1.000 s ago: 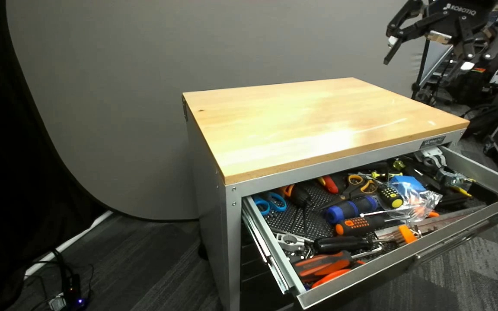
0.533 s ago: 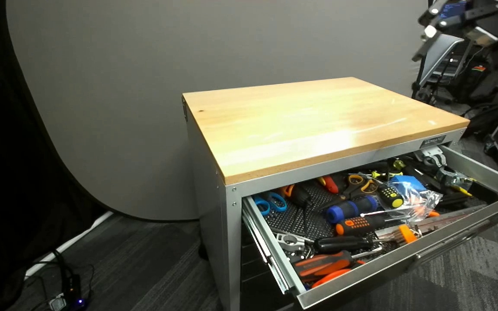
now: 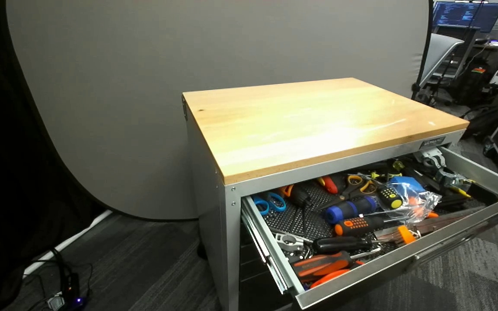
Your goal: Pick up the screwdriver, put it in the open drawer and close the drawer
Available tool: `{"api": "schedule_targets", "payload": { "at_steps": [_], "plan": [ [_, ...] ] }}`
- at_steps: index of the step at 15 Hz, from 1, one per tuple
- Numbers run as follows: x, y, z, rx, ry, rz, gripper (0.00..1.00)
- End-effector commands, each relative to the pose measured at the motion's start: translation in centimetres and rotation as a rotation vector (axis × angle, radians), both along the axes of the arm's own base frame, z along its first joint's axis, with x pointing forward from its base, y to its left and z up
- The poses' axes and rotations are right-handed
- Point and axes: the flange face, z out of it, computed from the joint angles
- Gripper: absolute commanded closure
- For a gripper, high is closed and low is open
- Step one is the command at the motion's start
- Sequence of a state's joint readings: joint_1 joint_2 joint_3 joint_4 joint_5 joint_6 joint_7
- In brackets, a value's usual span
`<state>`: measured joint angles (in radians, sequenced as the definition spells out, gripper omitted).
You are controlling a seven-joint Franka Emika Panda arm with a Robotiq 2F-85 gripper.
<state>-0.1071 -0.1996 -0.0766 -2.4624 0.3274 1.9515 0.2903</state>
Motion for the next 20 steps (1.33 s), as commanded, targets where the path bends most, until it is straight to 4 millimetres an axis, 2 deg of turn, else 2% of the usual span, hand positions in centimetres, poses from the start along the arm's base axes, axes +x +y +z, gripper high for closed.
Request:
{"api": "schedule_targets", "payload": {
  "at_steps": [1,5,9,10,11,16,19,20],
  "plan": [
    [-1.2,-3.0,-2.9,-0.083,0.100,0.014,0.00],
    [-1.4,-5.4,-7.1,-0.138,0.219,-0.024,0.00],
    [-1.1,-5.3,-11.8,-0.177,0.317,-0.082,0.00],
    [-0.9,-5.2,-12.8,-0.182,0.334,-0.090,0.25],
    [-0.7,-5.1,-13.7,-0.183,0.351,-0.095,0.27],
    [1.2,-4.5,-17.4,-0.200,0.372,-0.176,0.67],
    [2.6,-4.1,-18.6,-0.106,0.305,-0.332,0.89],
    [2.8,-4.0,-18.4,-0.069,0.302,-0.371,0.93]
  ]
}}
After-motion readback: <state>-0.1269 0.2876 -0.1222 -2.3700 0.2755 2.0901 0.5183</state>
